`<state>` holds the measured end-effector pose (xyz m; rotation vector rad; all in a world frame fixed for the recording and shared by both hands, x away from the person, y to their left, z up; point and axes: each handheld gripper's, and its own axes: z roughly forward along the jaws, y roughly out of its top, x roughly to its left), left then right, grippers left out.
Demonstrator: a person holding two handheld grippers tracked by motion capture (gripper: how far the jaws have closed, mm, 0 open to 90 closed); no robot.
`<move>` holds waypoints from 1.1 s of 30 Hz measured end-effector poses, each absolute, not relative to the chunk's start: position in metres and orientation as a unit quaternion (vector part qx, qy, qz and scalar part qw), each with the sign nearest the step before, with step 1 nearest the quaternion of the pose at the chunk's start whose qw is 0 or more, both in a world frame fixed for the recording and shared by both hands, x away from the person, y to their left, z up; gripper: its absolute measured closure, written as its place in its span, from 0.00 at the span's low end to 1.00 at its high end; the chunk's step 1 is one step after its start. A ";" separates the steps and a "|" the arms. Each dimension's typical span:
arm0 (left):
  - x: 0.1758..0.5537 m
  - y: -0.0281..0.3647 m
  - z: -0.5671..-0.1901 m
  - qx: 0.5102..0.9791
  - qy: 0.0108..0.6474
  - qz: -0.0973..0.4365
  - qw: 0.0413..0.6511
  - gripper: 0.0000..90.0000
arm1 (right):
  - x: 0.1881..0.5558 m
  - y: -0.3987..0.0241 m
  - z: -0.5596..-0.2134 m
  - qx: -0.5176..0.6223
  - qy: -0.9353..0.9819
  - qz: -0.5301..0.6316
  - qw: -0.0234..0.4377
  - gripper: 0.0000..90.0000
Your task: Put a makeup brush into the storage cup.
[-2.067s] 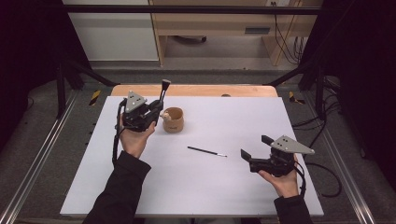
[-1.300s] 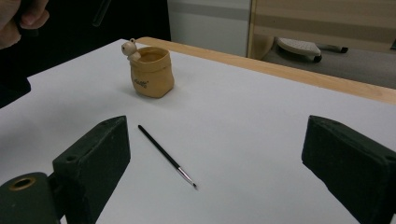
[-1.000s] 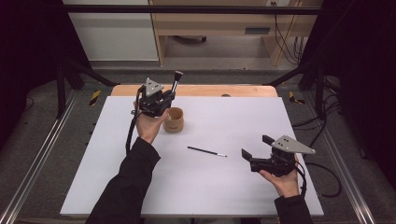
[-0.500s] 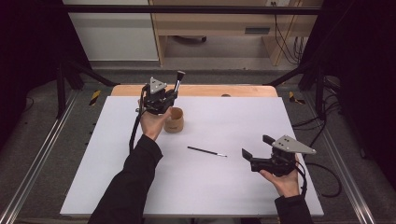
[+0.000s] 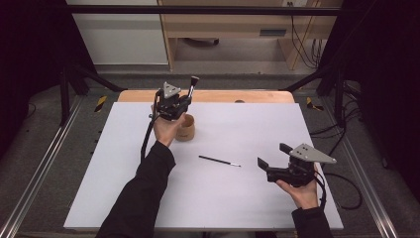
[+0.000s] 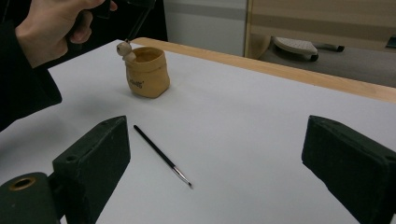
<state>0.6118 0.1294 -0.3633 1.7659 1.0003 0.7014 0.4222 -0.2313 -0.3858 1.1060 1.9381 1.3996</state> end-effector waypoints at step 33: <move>0.619 0.126 -0.403 0.740 0.416 0.279 0.448 0.86 | 0.422 -0.229 -0.387 0.403 0.716 0.513 0.250 0.09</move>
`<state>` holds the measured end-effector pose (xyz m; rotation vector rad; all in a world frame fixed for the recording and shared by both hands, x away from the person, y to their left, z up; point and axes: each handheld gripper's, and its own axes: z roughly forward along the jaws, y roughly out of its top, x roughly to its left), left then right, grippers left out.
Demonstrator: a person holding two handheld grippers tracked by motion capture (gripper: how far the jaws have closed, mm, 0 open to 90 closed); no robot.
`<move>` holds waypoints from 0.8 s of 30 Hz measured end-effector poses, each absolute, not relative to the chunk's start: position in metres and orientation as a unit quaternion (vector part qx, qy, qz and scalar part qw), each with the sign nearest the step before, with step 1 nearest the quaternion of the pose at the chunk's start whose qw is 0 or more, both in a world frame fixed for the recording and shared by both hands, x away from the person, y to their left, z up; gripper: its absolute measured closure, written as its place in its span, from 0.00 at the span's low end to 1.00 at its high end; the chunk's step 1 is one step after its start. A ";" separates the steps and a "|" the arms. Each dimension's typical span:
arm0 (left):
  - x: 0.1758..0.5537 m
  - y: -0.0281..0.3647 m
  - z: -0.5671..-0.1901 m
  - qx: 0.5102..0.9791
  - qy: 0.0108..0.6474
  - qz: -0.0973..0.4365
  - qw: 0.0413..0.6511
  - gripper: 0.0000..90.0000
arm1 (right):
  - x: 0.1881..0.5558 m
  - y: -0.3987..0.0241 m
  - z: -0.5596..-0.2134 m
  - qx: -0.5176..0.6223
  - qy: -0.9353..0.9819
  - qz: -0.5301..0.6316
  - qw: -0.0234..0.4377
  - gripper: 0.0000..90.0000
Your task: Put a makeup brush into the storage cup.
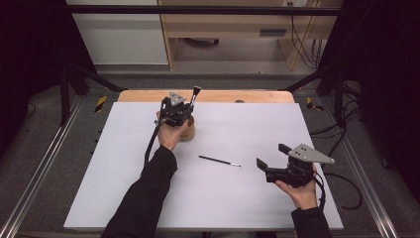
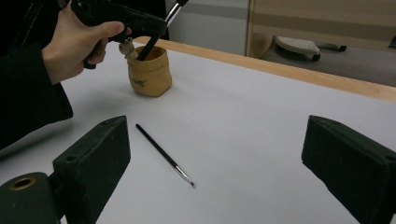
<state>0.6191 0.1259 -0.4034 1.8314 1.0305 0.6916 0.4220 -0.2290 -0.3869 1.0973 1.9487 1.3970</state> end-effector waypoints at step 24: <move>0.587 0.146 -0.400 0.747 0.406 0.267 0.453 0.74 | 0.421 -0.228 -0.385 0.401 0.714 0.517 0.249 0.10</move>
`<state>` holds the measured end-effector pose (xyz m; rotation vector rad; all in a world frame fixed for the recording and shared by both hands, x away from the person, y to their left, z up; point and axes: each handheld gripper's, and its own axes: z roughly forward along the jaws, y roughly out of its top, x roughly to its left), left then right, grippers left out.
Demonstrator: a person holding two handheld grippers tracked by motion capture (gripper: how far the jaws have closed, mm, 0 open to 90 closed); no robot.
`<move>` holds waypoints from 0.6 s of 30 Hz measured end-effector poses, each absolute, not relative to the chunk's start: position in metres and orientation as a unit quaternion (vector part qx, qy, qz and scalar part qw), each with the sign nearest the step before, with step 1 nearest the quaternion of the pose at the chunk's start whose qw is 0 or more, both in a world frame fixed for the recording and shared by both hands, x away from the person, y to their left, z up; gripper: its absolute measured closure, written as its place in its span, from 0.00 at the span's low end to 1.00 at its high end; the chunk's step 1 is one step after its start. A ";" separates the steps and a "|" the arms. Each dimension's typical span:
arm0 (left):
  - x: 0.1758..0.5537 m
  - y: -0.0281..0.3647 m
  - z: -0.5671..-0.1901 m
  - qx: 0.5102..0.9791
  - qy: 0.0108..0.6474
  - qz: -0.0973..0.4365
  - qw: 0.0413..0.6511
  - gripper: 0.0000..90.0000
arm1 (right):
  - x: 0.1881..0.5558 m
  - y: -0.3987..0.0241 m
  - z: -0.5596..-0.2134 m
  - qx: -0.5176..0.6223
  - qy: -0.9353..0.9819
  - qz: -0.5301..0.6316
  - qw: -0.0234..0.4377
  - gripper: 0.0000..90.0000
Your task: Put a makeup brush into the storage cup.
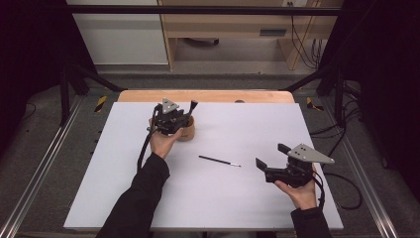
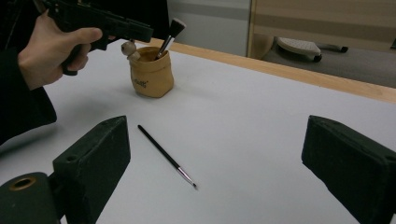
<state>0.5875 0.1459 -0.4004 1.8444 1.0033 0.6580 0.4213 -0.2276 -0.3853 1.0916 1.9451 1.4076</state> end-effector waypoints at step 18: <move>0.529 0.184 -0.379 0.733 0.389 0.250 0.500 0.46 | 0.422 -0.228 -0.386 0.400 0.712 0.522 0.247 0.10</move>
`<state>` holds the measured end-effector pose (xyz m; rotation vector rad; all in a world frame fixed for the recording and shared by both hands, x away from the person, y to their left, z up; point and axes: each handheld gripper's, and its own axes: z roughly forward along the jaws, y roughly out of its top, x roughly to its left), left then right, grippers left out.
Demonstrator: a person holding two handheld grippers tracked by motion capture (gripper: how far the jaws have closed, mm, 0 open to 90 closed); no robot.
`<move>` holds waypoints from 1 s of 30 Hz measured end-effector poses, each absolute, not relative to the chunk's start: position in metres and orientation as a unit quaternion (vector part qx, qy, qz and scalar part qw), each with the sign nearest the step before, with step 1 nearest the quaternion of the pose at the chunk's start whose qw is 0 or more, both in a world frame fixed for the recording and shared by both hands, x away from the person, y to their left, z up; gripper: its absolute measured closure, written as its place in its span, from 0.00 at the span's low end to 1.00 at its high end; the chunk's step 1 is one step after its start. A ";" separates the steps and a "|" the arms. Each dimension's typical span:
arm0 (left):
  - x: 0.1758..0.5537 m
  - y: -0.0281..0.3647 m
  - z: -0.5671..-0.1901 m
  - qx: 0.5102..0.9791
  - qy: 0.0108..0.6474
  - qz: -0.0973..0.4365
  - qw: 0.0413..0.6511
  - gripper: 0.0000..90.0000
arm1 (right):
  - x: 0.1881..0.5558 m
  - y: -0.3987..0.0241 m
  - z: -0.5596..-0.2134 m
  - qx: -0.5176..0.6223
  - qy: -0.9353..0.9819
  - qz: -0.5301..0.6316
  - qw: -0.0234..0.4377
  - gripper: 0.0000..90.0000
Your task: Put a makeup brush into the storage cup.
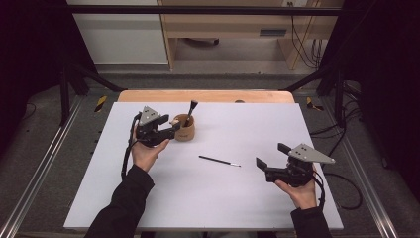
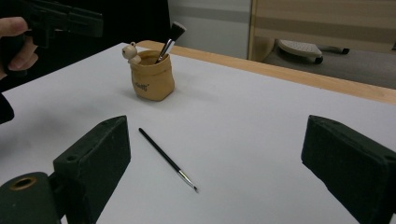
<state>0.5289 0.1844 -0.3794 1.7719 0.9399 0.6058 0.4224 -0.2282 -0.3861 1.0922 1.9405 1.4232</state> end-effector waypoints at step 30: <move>0.456 0.238 -0.389 0.720 0.375 0.248 0.529 0.19 | 0.420 -0.229 -0.386 0.403 0.707 0.527 0.245 0.10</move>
